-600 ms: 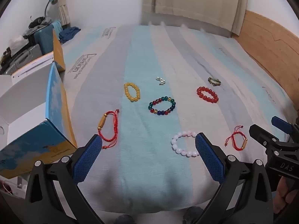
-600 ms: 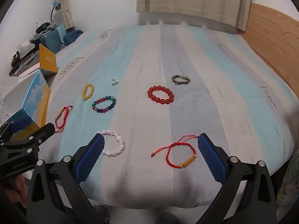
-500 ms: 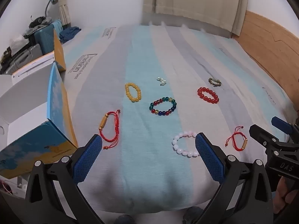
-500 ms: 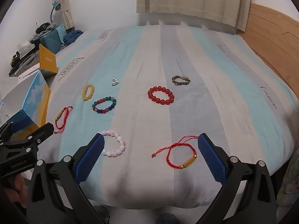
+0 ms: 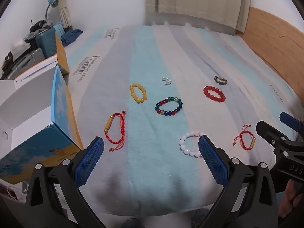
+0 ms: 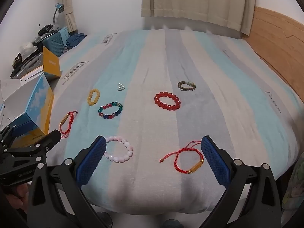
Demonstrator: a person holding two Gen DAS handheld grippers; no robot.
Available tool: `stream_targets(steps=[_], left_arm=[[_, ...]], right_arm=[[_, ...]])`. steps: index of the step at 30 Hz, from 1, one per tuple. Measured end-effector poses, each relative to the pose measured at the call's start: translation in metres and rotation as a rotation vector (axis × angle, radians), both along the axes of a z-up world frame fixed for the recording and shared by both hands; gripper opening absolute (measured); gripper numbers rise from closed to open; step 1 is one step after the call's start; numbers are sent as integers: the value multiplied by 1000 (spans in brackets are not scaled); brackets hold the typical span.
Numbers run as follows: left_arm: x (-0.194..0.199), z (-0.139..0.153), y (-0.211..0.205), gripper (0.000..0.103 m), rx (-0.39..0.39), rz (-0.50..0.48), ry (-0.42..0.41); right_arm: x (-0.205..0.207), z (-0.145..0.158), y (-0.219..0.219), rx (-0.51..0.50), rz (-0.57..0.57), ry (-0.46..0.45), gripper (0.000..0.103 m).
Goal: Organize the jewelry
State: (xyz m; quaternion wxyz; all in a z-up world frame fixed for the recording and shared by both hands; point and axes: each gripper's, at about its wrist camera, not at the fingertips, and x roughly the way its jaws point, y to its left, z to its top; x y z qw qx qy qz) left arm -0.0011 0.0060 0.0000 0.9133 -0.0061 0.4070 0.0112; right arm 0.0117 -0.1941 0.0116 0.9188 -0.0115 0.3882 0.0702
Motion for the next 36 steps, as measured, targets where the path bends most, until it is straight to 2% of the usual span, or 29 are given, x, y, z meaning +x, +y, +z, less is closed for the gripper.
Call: stream_targets(steps=[36], left_arm=[[-8,7,-1,97,-9,-11,-17]], right_arm=[[-6,6,11,0,35,-28,96]])
